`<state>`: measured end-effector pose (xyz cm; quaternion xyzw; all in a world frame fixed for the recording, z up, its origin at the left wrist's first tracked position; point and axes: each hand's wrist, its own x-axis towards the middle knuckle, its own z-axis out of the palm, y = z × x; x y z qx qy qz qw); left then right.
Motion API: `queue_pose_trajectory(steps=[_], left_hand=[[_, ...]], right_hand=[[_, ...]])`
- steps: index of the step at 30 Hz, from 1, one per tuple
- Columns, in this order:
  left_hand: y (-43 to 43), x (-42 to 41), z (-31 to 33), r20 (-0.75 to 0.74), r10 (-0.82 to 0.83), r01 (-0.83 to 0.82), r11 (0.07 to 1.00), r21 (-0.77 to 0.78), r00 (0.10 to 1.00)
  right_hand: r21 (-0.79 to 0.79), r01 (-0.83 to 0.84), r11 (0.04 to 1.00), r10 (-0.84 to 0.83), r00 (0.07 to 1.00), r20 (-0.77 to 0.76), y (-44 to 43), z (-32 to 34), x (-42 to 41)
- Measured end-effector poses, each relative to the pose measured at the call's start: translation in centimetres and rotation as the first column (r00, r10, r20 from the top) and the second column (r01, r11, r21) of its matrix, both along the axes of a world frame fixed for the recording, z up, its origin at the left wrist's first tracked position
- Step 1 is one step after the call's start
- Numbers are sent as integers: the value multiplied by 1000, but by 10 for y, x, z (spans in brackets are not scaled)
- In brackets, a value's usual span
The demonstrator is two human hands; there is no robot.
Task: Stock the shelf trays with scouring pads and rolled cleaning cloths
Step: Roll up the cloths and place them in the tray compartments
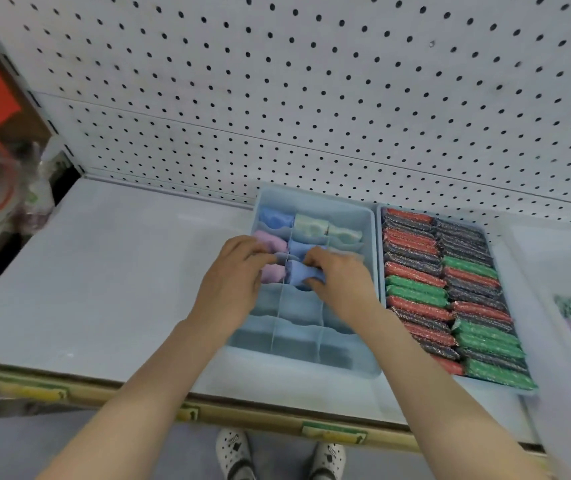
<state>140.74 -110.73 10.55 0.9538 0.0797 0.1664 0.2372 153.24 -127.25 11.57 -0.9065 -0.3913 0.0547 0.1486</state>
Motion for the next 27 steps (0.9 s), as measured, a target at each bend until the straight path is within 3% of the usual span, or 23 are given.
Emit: queue_pose_trajectory(steps=[4,9,18,24,27], left_hand=[[1,2,-4,-53,11,-9,999,37,999],[0,3,-6,-92,49,-44,997,57,995],[-12,5,4,-66,52,-41,987,156,996],[-93,52,28,-15,-85,86,996,37,996],[-154,79,40,10,-196,196,980,-15,980]], right_hand=[[-220,-31,975,60,990,130,14,9,-1],[-311,22,950,26,988,151,24,4,-5],[-56,40,998,-40,999,-5,-25,32,-7],[218,237,947,-255,965,59,-156,79,20],[217,406,888,-429,901,68,-237,94,49]])
